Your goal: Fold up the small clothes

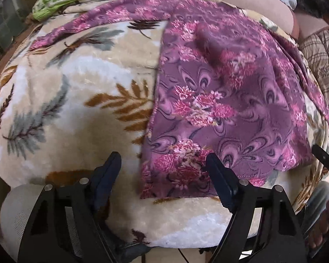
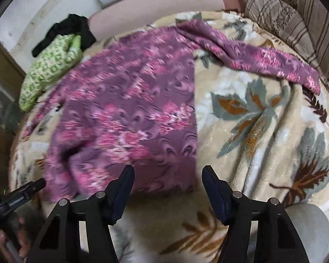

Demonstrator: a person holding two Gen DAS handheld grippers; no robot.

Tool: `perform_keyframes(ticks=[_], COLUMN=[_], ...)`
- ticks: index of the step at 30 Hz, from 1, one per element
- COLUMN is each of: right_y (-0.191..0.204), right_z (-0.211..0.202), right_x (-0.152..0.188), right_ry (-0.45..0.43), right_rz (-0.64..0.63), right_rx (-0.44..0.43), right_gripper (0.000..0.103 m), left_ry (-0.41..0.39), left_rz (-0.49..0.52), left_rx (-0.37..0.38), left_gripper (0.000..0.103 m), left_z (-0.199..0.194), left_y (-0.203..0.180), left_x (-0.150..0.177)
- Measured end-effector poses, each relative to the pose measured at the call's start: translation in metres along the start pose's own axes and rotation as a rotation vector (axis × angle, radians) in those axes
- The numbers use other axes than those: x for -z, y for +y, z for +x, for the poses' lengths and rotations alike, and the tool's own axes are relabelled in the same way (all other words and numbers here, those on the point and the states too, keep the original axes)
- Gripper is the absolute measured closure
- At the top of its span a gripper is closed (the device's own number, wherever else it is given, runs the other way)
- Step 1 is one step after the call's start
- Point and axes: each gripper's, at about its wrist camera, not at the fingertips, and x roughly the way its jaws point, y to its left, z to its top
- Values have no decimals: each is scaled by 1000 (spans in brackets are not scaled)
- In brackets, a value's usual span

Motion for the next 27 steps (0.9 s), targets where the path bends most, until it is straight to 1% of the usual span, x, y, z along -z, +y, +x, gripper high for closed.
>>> perform_keyframes(ticks=[2, 3, 4, 6, 8, 9, 10, 12, 13, 14, 15, 16, 17, 18, 19, 21, 23, 24, 27], right_y=[-6, -9, -11, -10, -6, -4, -2, -2, 0, 1, 4, 6, 9, 11, 12, 8, 4, -1, -13], right_z=[9, 13, 14, 19, 19, 20, 22, 22, 23, 23, 24, 22, 21, 18, 16, 5, -8, -20, -45], right_x=[2, 4, 5, 7, 9, 10, 11, 12, 12, 12, 13, 14, 14, 14, 13, 12, 11, 11, 8], right_ry=[4, 13, 18, 30, 23, 27, 35, 32, 33, 34, 29, 20, 17, 5, -1, -6, -24, -37, -51], right_rz=[6, 13, 17, 4, -16, -26, -32, -28, -31, -41, -57, -68, -74, -83, -88, -55, -39, -23, 2], right_rx=[13, 3, -4, 9, 22, 23, 21, 21, 22, 30, 46, 59, 59, 67, 75, 61, 57, 62, 64], right_gripper=[42, 42, 43, 44, 46, 50, 51, 53, 55, 57, 65, 75, 81, 88, 93, 94, 94, 94, 95], left_ry=[-1, 6, 20, 53, 48, 43, 41, 39, 37, 26, 17, 7, -2, -7, -5, -16, -40, -41, -60], left_rz=[7, 1, -6, -10, 2, 9, 15, 25, 26, 28, 29, 28, 27, 20, 9, -19, -24, -29, -25], left_rx=[-9, 4, 17, 23, 12, 17, 19, 13, 10, -2, -12, -20, -27, -25, -21, -17, -30, -23, -34], left_gripper=[22, 22, 22, 23, 24, 25, 28, 31, 35, 47, 54, 70, 90, 93, 95, 98, 98, 98, 99], left_z=[2, 5, 7, 16, 15, 14, 14, 15, 15, 14, 13, 11, 9, 8, 7, -3, -14, -20, -42], left_y=[0, 2, 4, 4, 1, -1, -2, -4, -6, -7, -6, -7, -7, -5, -3, 3, 6, 9, 18], left_x=[-1, -1, -1, 1, 2, 2, 3, 4, 4, 5, 4, 4, 4, 4, 3, 5, 5, 5, 2])
